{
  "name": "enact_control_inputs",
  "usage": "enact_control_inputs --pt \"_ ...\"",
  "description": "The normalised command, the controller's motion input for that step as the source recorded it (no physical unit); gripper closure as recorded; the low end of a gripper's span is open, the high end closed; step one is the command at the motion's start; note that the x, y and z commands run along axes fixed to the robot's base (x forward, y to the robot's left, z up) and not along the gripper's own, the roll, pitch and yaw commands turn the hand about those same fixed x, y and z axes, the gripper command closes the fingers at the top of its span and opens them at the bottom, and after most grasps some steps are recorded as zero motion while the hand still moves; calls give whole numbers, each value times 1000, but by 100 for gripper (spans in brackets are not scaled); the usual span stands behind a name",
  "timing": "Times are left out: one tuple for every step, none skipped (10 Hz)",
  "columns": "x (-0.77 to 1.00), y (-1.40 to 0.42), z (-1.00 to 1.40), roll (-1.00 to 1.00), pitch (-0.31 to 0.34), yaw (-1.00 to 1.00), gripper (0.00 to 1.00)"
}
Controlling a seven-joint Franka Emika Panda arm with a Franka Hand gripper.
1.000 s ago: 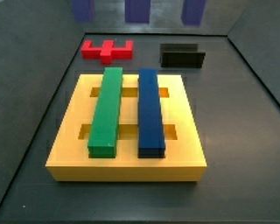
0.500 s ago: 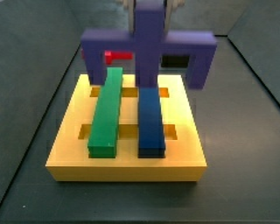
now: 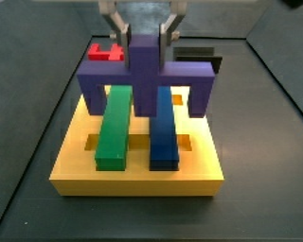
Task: Pick up the purple object. Move up. Move to above the board. Insert the purple object.
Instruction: Insert the purple object.
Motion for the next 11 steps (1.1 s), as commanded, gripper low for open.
enact_control_inputs --pt "0 -40 -249 -41 -139 37 100" --pt "0 -26 -131 -24 -101 14 100" --pt "0 -29 -71 0 -80 23 100" --pt "0 -29 -37 0 -67 46 100" --pt "-177 -49 0 3 -123 134 100" --pt "-71 -74 -71 0 -101 171 100" --pt "-23 -51 -171 9 -109 146 100" --pt "0 -31 -160 0 -100 126 100" --pt "0 -17 -183 0 -87 57 100" --pt "0 -26 -220 0 -101 34 100" --pt "0 -26 -257 0 -104 17 100"
